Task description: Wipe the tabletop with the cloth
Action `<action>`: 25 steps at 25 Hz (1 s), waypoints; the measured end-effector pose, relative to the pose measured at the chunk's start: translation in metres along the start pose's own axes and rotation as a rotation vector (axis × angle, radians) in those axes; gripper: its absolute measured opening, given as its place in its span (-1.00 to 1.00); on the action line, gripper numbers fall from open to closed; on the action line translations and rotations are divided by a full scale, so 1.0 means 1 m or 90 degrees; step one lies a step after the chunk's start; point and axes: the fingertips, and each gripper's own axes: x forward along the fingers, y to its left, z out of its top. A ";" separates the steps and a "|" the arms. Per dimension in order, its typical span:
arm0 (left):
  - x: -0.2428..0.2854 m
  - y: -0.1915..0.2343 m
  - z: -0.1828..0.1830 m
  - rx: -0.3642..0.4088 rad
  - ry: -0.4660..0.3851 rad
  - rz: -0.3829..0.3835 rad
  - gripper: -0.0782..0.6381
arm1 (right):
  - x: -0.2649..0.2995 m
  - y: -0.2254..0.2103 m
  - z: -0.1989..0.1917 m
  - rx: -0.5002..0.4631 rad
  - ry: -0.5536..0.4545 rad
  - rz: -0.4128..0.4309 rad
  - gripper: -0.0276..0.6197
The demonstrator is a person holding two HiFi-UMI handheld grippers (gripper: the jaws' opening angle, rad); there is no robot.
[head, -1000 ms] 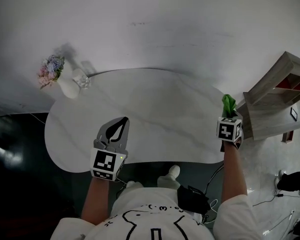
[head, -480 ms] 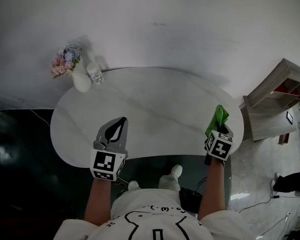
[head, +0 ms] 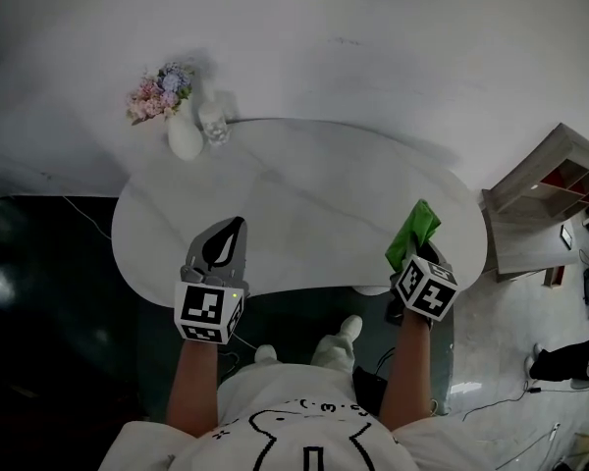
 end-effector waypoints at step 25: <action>-0.143 0.150 -0.052 -0.027 0.008 0.170 -0.73 | -0.022 0.323 -0.062 -0.035 0.057 0.387 -0.76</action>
